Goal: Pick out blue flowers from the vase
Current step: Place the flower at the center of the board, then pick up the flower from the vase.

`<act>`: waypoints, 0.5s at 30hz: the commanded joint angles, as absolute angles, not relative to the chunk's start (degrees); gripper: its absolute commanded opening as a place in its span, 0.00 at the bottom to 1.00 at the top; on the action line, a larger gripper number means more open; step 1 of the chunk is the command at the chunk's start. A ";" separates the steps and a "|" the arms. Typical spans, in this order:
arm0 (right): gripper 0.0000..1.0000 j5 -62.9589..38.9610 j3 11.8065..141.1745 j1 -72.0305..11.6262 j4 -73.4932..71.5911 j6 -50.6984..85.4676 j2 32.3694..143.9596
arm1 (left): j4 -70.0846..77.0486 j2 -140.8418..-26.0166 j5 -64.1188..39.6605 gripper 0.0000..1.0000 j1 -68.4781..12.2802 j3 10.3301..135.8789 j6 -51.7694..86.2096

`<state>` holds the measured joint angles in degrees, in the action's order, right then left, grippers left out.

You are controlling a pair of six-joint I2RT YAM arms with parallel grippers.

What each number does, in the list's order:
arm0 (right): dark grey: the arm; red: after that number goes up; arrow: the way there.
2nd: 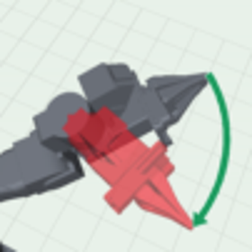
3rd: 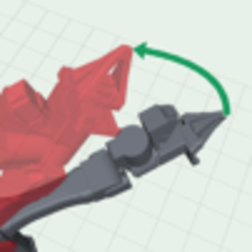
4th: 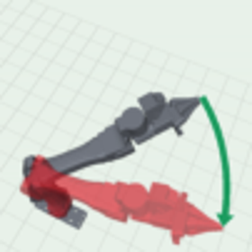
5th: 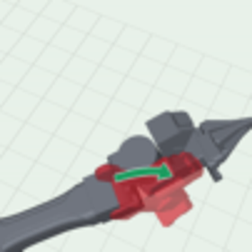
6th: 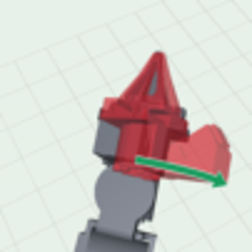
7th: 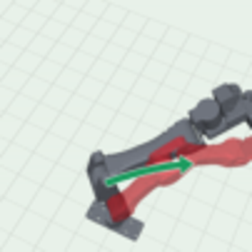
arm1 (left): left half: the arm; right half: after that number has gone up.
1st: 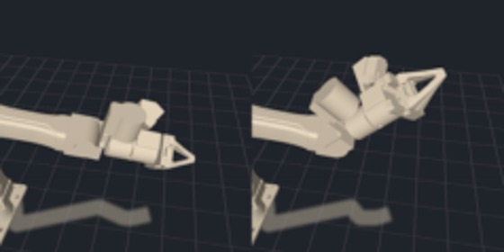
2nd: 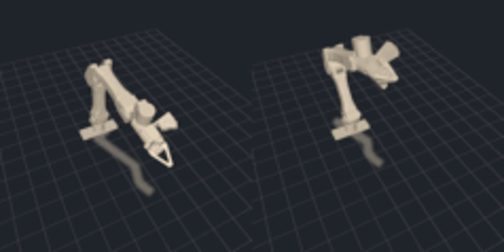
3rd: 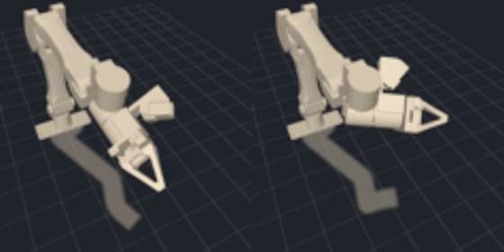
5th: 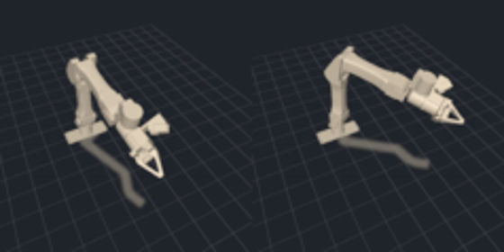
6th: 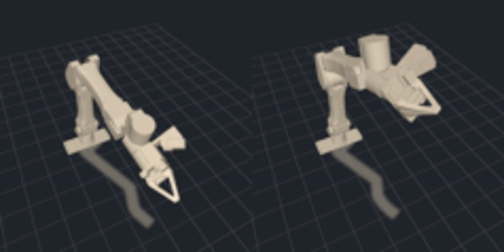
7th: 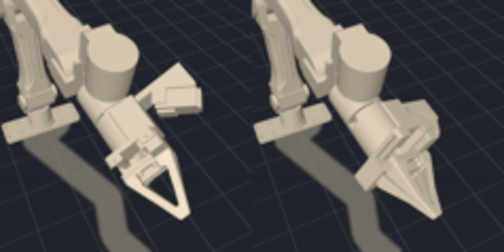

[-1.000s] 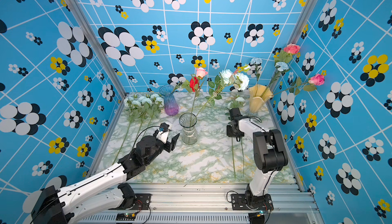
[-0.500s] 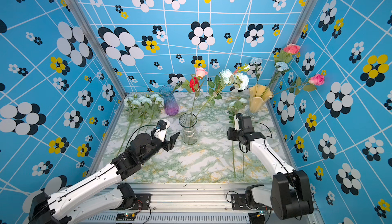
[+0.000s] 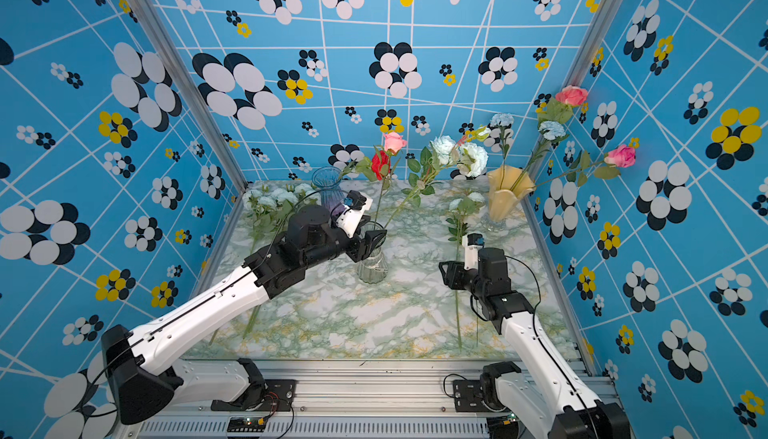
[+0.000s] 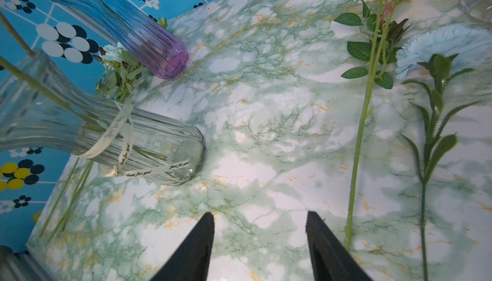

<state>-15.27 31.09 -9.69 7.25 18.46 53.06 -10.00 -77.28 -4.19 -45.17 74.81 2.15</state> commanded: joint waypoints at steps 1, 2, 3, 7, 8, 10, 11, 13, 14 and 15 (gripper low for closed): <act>0.69 -16.98 30.25 -9.65 4.83 18.91 50.09 | -17.97 -81.90 -7.04 0.62 -45.00 82.78 2.70; 0.73 -17.11 30.00 -9.60 4.79 19.16 49.00 | -19.54 -83.51 -7.12 0.62 -45.04 85.62 2.33; 0.76 -17.26 29.69 -9.67 4.55 19.39 48.02 | -21.07 -84.88 -7.14 0.62 -44.94 87.69 2.00; 0.83 -16.71 27.53 -9.64 2.42 20.01 44.03 | -30.86 -92.12 -7.96 0.62 -43.94 99.61 0.86; 0.84 -16.18 26.97 -9.62 2.04 20.11 43.18 | -33.29 -94.11 -8.77 0.63 -43.70 102.45 0.48; 0.84 -15.48 26.40 -9.65 1.81 20.26 42.20 | -37.53 -97.95 -9.66 0.62 -43.38 107.59 -0.35; 0.84 -15.30 26.30 -9.66 1.93 20.24 41.61 | -39.74 -99.97 -10.00 0.62 -43.36 110.59 -1.33; 0.83 -15.21 26.20 -9.60 1.93 20.33 40.90 | -43.48 -103.16 -9.71 0.60 -43.41 114.83 -2.81; 0.82 -15.12 26.06 -9.61 1.77 20.43 40.55 | -44.46 -104.21 -9.11 0.59 -43.36 116.05 -3.30; 0.81 -14.99 25.86 -9.61 1.65 20.44 40.24 | -44.72 -104.87 -8.60 0.59 -43.41 116.67 -3.74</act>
<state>-15.68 26.59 -9.69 3.57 19.59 41.45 -36.45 -102.78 -8.21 -43.70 113.43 -0.97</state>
